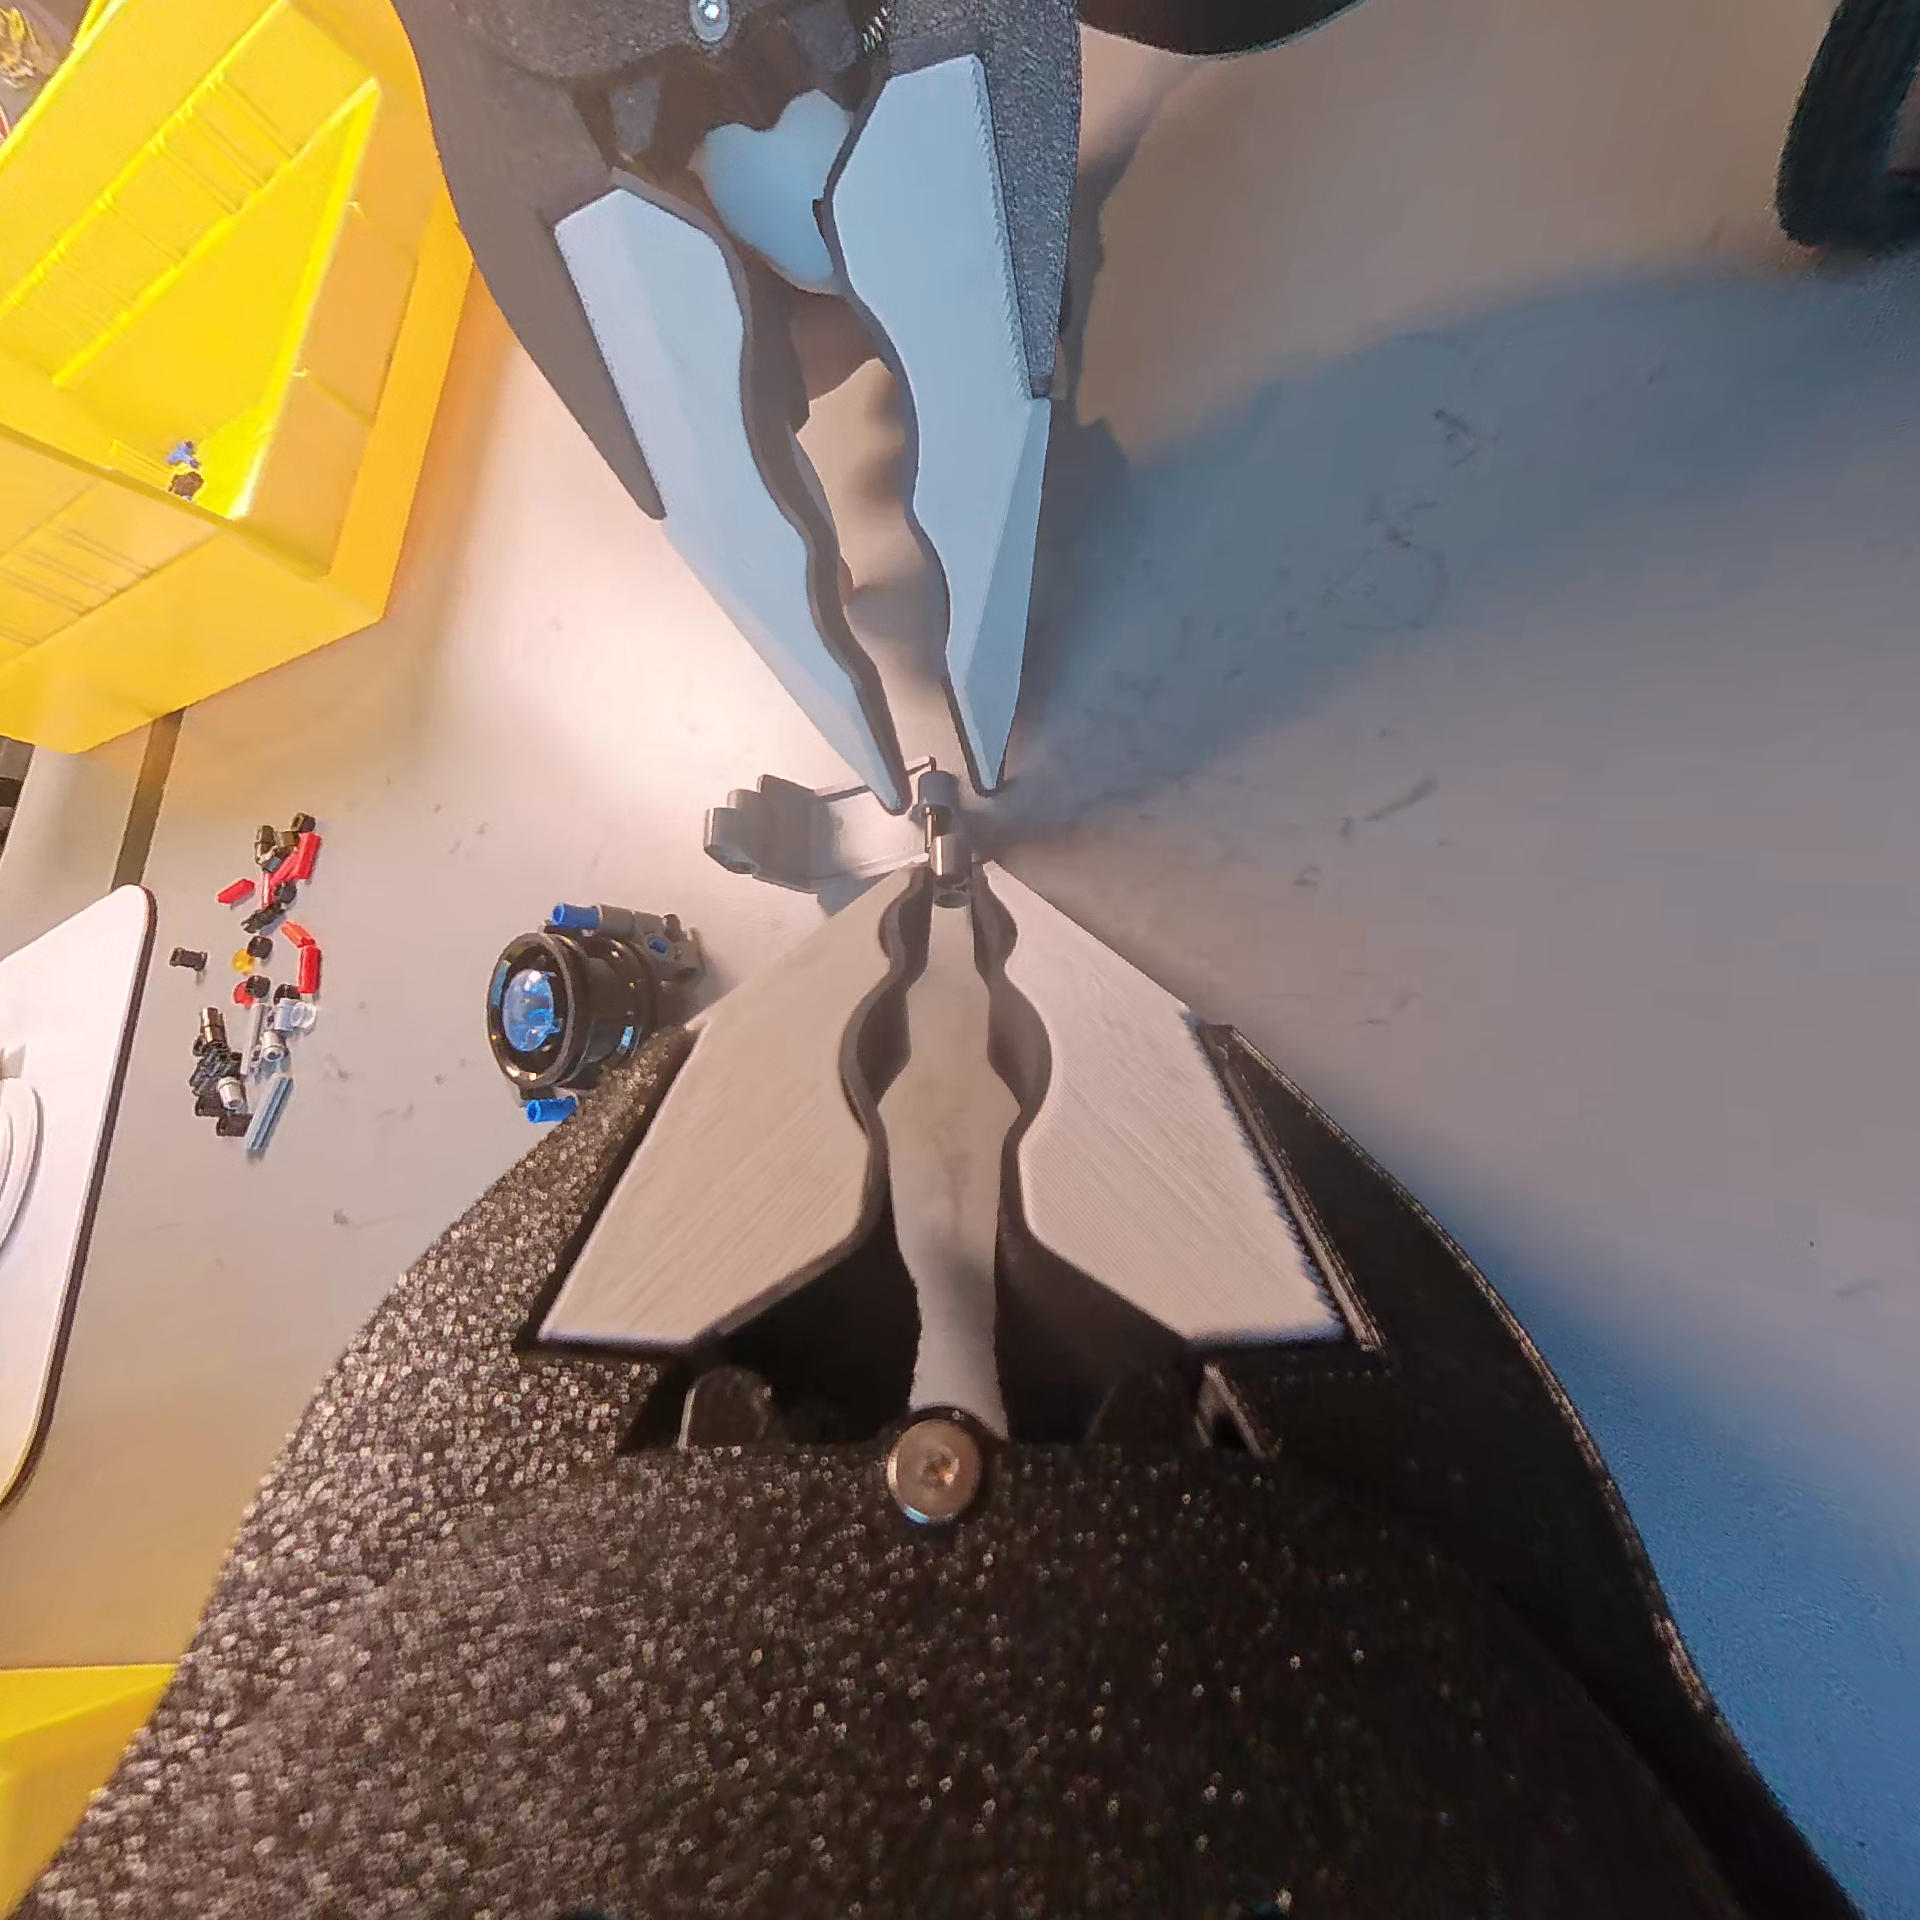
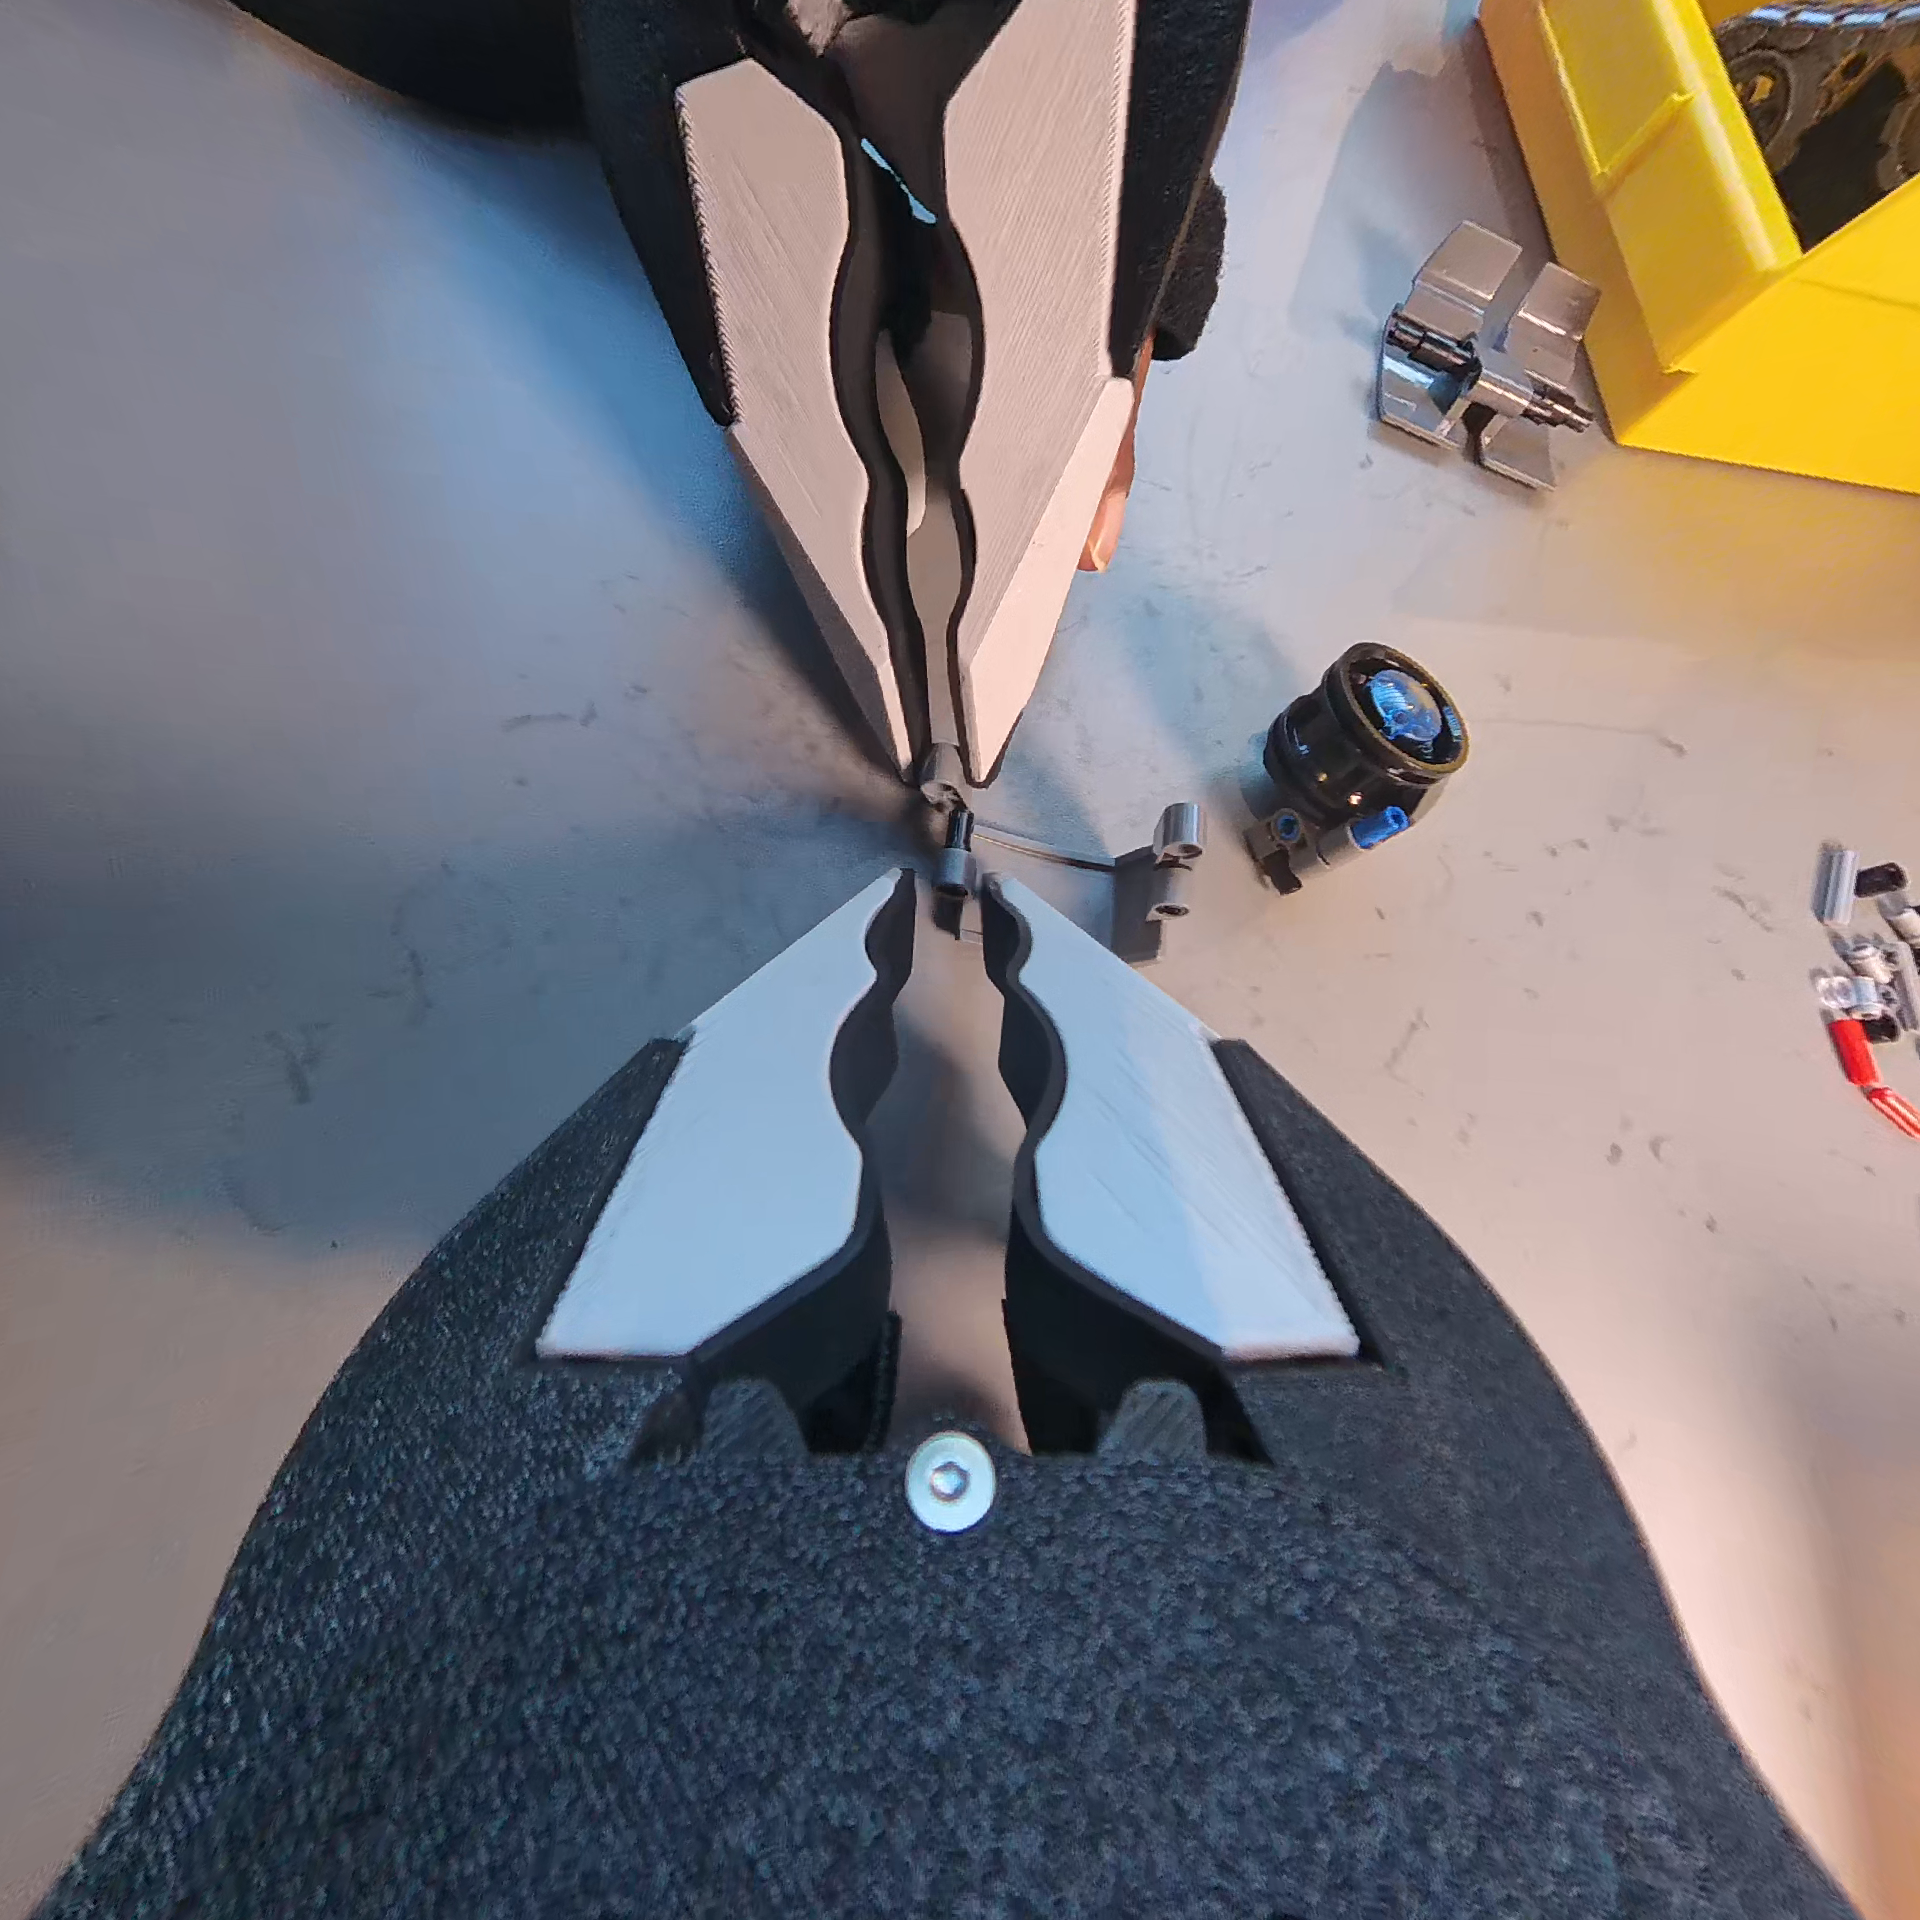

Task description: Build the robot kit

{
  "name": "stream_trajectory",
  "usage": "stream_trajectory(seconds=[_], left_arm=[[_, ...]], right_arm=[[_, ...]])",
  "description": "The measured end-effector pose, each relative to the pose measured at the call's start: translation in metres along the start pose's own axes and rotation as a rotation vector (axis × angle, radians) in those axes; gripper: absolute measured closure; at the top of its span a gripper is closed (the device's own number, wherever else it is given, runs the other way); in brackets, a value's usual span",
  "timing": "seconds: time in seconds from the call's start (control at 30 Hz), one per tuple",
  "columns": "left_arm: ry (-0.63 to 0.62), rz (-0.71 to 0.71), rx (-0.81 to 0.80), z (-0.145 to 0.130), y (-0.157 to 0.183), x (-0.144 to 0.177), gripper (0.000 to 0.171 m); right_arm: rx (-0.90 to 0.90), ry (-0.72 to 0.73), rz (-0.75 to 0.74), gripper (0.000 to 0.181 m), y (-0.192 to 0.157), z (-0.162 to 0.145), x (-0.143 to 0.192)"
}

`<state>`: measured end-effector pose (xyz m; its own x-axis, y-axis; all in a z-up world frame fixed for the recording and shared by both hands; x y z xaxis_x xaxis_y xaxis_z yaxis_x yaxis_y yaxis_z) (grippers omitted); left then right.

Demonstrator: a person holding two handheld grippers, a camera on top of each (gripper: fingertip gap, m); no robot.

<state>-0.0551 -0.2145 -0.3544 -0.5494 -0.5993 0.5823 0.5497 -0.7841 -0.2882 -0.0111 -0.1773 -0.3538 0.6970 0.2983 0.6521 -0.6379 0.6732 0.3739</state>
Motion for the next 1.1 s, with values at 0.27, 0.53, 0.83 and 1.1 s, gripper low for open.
stream_trajectory(seconds=[0.27,0.53,0.83,1.1], left_arm=[[0.022,-0.007,0.021,0.002,-0.0014,0.0017,0.165],[0.024,-0.025,-0.003,0.0024,0.0017,0.0008,0.165],[0.034,-0.045,-0.068,0.0008,0.0032,-0.0004,0.165],[0.04,-0.019,-0.069,0.0011,0.0004,0.0002,0.165]], right_arm=[[-0.012,0.019,0.009,0.175,0.0,0.0016,-0.0016],[0.004,0.024,0.023,0.175,-0.0024,0.002,-0.0019],[0.011,0.031,0.038,0.175,-0.0029,0.0018,-0.0015],[-0.019,0.06,0.028,0.175,0.001,0.0039,0.0014]])
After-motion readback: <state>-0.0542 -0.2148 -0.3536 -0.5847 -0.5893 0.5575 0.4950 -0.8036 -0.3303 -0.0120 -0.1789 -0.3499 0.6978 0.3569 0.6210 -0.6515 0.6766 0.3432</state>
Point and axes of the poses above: each gripper's, where its closed fingertips meet, x back along the fingers, z out of its top, y = z × x across the jaws, the point moved 3 cm from there along x, back along the fingers, and after that the axes turned 12 degrees about x, right-handed, at the moved point
